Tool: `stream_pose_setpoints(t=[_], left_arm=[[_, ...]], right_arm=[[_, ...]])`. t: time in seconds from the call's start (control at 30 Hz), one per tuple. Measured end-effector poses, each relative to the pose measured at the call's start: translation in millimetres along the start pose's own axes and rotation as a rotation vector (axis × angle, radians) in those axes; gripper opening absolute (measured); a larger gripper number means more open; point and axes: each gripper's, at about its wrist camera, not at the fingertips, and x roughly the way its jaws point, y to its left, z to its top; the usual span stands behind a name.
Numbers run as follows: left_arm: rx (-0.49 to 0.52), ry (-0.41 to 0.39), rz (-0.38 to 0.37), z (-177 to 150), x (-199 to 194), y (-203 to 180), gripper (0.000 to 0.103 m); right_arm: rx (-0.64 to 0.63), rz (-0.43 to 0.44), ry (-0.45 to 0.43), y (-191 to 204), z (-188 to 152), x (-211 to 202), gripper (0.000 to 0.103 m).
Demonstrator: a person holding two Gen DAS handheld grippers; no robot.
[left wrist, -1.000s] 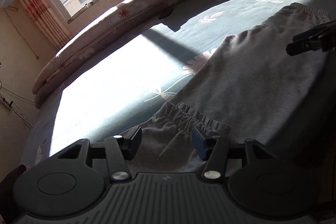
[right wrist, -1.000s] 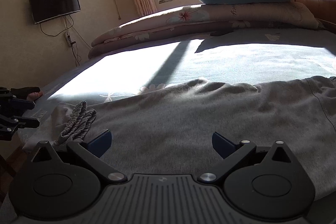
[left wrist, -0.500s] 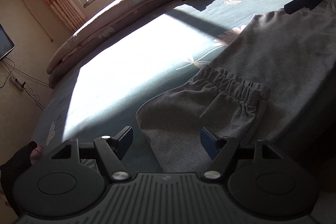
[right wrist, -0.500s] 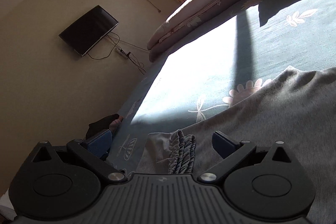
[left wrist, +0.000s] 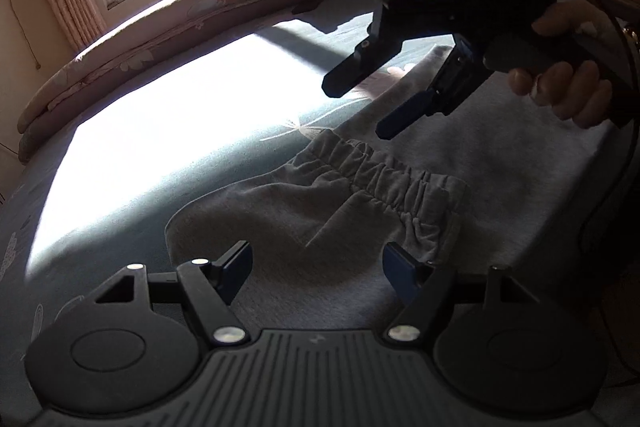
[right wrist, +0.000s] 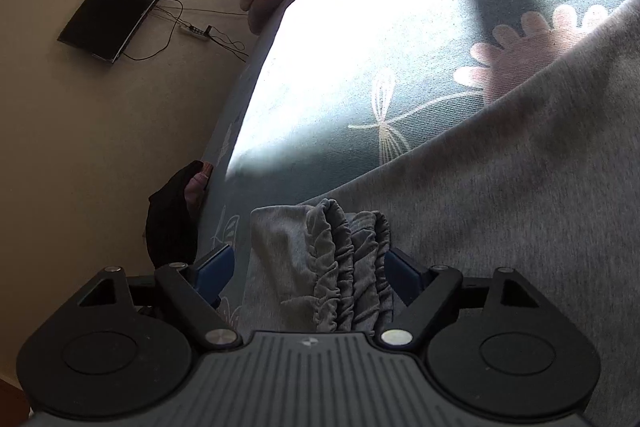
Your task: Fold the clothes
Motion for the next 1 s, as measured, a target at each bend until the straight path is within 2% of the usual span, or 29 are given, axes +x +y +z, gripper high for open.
stream_pose_setpoints(t=[0.03,0.17,0.23,0.37,0.43,0.47,0.57,0.67,0.7,0.77,0.83,0.87,0.9,1.0], left_arm=[[-0.010,0.002,-0.025,-2,4,0,0.073],[-0.020,0.021,-0.036,-17,13,-3,0.073],[-0.074,0.048,-0.058,-28,15,2,0.074],[-0.215,0.061,-0.140,-48,9,18,0.082],[-0.223,0.058,-0.157,-55,3,20,0.083],[-0.213,0.060,-0.157,-57,0,18,0.083],[-0.179,0.066,-0.153,-62,-8,14,0.083],[-0.154,0.068,-0.156,-65,-10,14,0.084],[-0.148,0.069,-0.157,-65,-11,13,0.084],[-0.144,0.053,-0.153,-63,-15,14,0.084],[-0.142,0.035,-0.148,-60,-20,14,0.084],[-0.141,0.025,-0.146,-58,-23,14,0.084],[-0.129,0.013,-0.134,-56,-25,12,0.084],[-0.051,-0.022,-0.070,-44,-24,0,0.084]], right_arm=[[-0.022,0.005,-0.001,4,5,4,0.082],[-0.112,-0.064,0.008,14,18,30,0.081],[-0.164,-0.104,0.020,16,20,45,0.075],[-0.332,-0.177,0.051,35,10,59,0.049],[-0.410,-0.243,0.062,46,4,62,0.029],[-0.428,-0.260,0.066,51,3,61,0.023],[-0.436,-0.267,0.051,63,1,45,0.020],[-0.367,-0.278,0.050,57,-2,33,0.021],[-0.342,-0.294,0.074,50,-2,34,0.027],[-0.282,-0.301,0.064,38,-3,26,0.030],[-0.222,-0.293,0.036,28,-6,15,0.046],[-0.195,-0.279,0.022,24,-9,7,0.064],[-0.167,-0.266,0.008,20,-13,-1,0.073],[-0.085,-0.241,0.045,4,-28,-7,0.073]])
